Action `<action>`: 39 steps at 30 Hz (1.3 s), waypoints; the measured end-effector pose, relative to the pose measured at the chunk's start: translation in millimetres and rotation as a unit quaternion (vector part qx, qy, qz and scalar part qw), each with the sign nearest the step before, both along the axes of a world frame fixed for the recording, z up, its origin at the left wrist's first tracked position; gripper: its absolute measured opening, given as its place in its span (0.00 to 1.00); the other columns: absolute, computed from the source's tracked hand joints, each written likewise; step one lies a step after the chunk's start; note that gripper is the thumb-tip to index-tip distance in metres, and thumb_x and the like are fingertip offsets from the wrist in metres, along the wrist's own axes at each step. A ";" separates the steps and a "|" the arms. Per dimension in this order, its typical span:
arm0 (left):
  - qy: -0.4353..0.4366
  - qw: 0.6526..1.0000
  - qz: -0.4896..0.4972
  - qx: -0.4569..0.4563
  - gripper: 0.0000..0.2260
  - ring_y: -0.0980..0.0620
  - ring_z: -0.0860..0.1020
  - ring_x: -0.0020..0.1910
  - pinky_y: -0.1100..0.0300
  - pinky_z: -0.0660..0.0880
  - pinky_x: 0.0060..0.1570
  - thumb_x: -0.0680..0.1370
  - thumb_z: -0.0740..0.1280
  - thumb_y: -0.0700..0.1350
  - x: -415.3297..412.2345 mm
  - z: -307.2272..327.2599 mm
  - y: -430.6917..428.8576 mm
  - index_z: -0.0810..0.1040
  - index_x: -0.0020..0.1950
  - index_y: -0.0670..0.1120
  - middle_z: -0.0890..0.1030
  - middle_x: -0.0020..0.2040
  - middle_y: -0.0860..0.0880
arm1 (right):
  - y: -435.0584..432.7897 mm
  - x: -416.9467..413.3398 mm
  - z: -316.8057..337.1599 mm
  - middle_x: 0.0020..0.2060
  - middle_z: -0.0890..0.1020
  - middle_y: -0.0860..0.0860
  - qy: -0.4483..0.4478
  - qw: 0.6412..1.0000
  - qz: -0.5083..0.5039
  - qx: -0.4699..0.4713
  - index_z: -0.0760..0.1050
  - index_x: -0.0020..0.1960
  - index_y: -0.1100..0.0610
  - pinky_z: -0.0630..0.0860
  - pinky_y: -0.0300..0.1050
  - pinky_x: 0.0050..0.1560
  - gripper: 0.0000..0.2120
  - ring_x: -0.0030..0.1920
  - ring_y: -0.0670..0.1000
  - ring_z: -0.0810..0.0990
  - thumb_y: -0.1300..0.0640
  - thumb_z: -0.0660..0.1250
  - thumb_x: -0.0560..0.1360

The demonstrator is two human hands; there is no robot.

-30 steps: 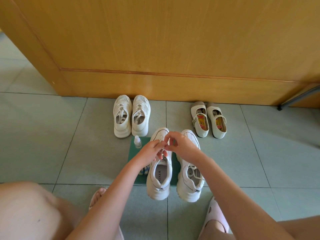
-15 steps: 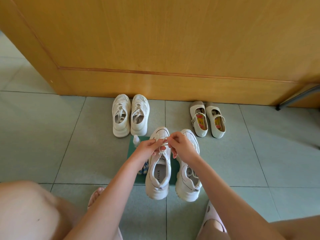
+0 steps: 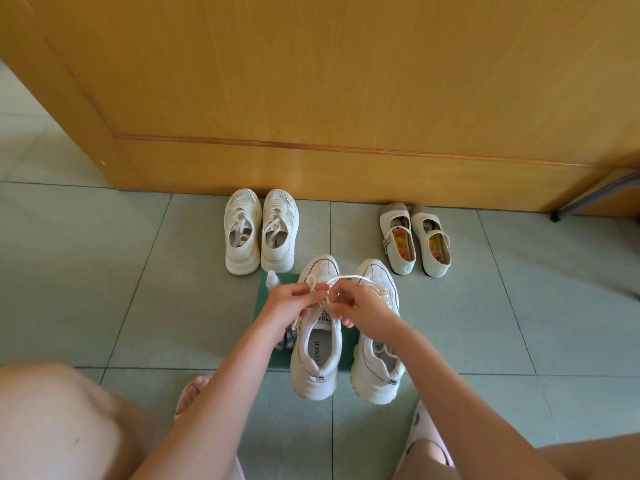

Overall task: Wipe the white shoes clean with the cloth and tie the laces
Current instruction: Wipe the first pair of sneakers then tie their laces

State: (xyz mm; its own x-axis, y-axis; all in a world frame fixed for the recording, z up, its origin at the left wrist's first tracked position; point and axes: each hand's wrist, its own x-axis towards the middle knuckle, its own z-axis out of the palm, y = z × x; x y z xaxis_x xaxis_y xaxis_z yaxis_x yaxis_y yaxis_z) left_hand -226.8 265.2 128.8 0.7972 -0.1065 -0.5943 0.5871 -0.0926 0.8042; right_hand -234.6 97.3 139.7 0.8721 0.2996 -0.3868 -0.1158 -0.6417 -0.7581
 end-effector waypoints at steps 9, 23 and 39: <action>-0.093 0.993 -0.018 0.066 0.06 0.54 0.80 0.38 0.65 0.78 0.40 0.72 0.71 0.39 -3.0 2.0 -4.6 0.84 0.47 0.47 0.83 0.40 0.47 | 8.3 2.8 -11.2 0.37 0.80 0.49 0.049 0.993 -0.098 0.043 0.78 0.55 0.57 0.78 0.39 0.42 0.08 0.36 0.46 0.78 0.60 0.62 0.78; -0.285 0.931 0.000 0.228 0.10 0.63 0.77 0.40 0.75 0.71 0.39 0.73 0.73 0.43 -11.8 -3.7 -17.0 0.78 0.52 0.48 0.80 0.44 0.56 | 10.5 1.7 -11.4 0.31 0.77 0.51 0.087 0.981 -0.131 0.118 0.77 0.42 0.61 0.76 0.38 0.41 0.10 0.32 0.47 0.75 0.55 0.66 0.77; -0.300 0.940 0.004 0.166 0.06 0.61 0.80 0.41 0.66 0.77 0.44 0.72 0.73 0.44 -13.4 -10.4 -17.7 0.83 0.48 0.45 0.83 0.41 0.54 | 6.4 6.9 -13.1 0.35 0.81 0.53 0.074 0.975 -0.169 0.121 0.76 0.54 0.59 0.78 0.40 0.38 0.07 0.32 0.49 0.78 0.64 0.64 0.77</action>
